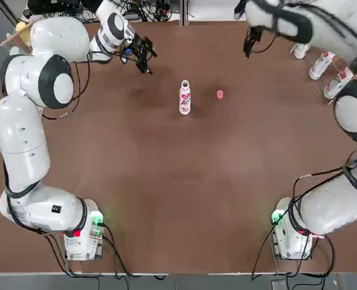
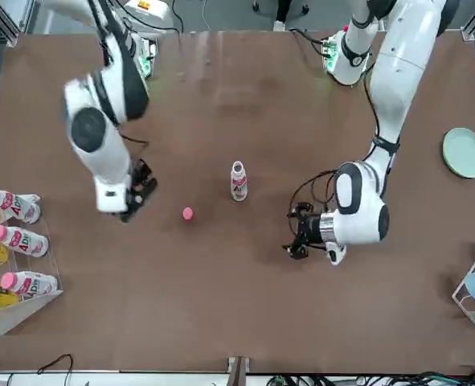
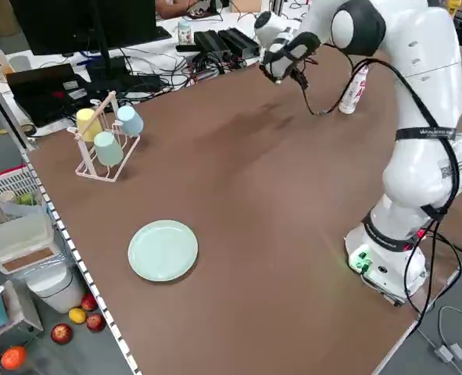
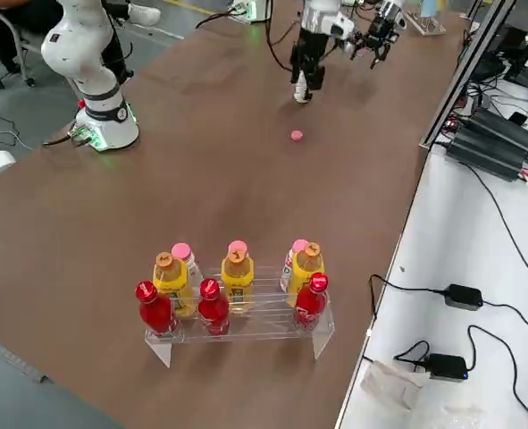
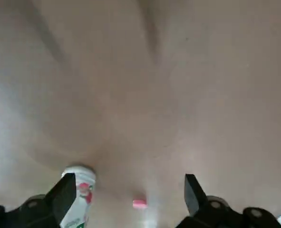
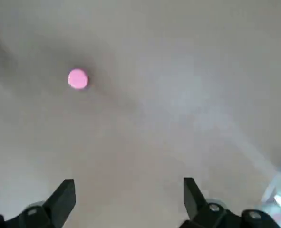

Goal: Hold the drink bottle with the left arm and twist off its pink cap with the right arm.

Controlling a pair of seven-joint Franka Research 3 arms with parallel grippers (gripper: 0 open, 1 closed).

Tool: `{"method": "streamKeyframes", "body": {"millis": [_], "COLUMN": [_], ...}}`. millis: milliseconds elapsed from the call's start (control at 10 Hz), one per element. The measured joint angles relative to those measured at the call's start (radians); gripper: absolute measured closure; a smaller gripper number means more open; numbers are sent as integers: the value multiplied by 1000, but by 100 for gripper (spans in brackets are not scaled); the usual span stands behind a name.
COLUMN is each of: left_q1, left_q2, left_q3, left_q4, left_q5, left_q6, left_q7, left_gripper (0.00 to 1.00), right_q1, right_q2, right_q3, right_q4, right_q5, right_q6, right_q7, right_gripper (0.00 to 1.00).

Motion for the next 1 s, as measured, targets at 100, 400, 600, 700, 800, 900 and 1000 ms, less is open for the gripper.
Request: {"method": "streamKeyframes", "body": {"millis": [100,400,600,700,800,900,1000], "left_q1": [3,31,40,57,75,87,101], "left_q2": [-22,-53,-56,-56,-57,-58,-58], "left_q3": [8,15,22,28,29,34,39], "left_q4": [0,20,72,102,132,158,174], "left_q5": [89,349,514,573,618,656,693], "left_q6": [6,2,-65,-125,-189,-237,-275], "left_q7": [-10,-7,0,22,59,98,142], "left_gripper": [0,0,0,0,0,0,0], "right_q1": [-12,-104,-182,-228,-275,-325,-376], "right_q2": [-50,-67,-68,-70,-74,-76,-76], "right_q3": [-1,-2,-12,-15,-17,-18,-22], "right_q4": [34,203,284,305,319,325,325], "right_q5": [0,0,1,1,6,55,118], "right_q6": [-72,-257,-352,-368,-372,-375,-376], "right_q7": [15,82,162,190,204,211,215], "right_gripper": [0,0,0,0,0,0,0]}}
